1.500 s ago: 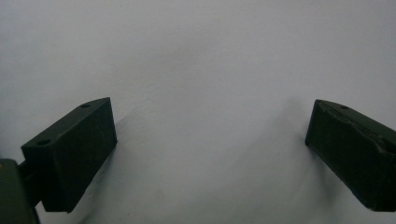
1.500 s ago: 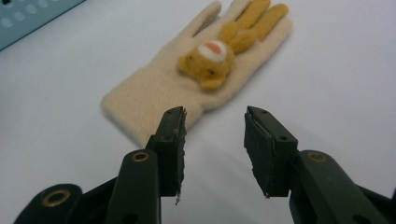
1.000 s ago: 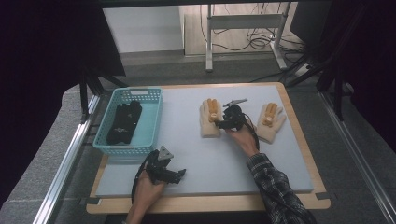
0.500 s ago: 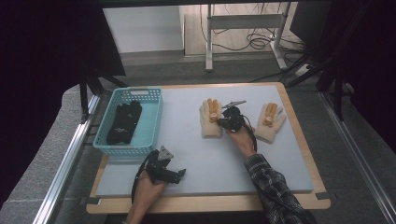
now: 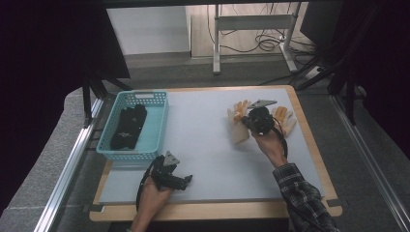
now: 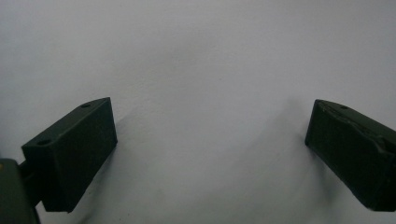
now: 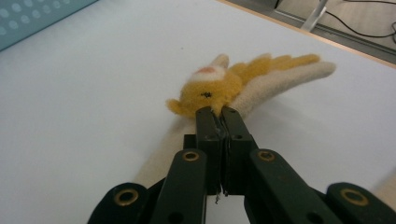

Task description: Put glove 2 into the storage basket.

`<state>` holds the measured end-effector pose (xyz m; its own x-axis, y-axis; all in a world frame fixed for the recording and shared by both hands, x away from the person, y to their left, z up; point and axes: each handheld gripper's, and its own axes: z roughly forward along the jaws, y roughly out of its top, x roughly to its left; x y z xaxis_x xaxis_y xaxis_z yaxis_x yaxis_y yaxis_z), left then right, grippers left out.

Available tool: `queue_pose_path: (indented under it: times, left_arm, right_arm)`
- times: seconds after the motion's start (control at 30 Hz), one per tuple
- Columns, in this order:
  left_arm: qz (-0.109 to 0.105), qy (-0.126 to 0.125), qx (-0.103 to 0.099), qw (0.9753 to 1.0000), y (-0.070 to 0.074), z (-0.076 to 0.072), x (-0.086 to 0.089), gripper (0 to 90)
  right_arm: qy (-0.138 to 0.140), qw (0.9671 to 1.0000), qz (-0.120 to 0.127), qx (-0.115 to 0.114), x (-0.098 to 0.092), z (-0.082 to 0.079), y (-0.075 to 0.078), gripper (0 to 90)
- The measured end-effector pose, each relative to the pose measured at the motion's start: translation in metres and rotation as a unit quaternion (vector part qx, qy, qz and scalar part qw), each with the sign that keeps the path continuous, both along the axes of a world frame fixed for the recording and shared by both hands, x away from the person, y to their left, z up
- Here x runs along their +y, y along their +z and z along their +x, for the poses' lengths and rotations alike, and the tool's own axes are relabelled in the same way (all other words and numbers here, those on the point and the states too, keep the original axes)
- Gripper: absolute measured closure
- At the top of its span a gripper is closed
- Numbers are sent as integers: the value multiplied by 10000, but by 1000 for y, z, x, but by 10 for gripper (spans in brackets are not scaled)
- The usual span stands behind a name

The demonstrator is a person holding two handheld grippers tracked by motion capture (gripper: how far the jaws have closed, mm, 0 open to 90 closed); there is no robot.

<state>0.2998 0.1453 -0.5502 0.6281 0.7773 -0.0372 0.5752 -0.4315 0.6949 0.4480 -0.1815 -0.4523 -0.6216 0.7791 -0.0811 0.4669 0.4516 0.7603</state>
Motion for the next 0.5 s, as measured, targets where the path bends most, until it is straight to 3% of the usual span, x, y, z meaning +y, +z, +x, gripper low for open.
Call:
queue_pose_path:
  times: [0.2, 0.37, 0.5]
  left_arm:
    - [-4, 5, -2, 10000, 0, 0, 0, 22]
    - [-4, 5, -2, 10000, 0, 0, 0, 22]
    - [-2, 5, -3, 10000, 0, 0, 0, 22]
  right_arm:
    - [73, 9994, -246, 213, 1, -9, -19, 857]
    - [175, 9997, -49, 186, 13, -13, -23, 833]
    - [381, 9987, 225, 248, 29, -16, -21, 762]
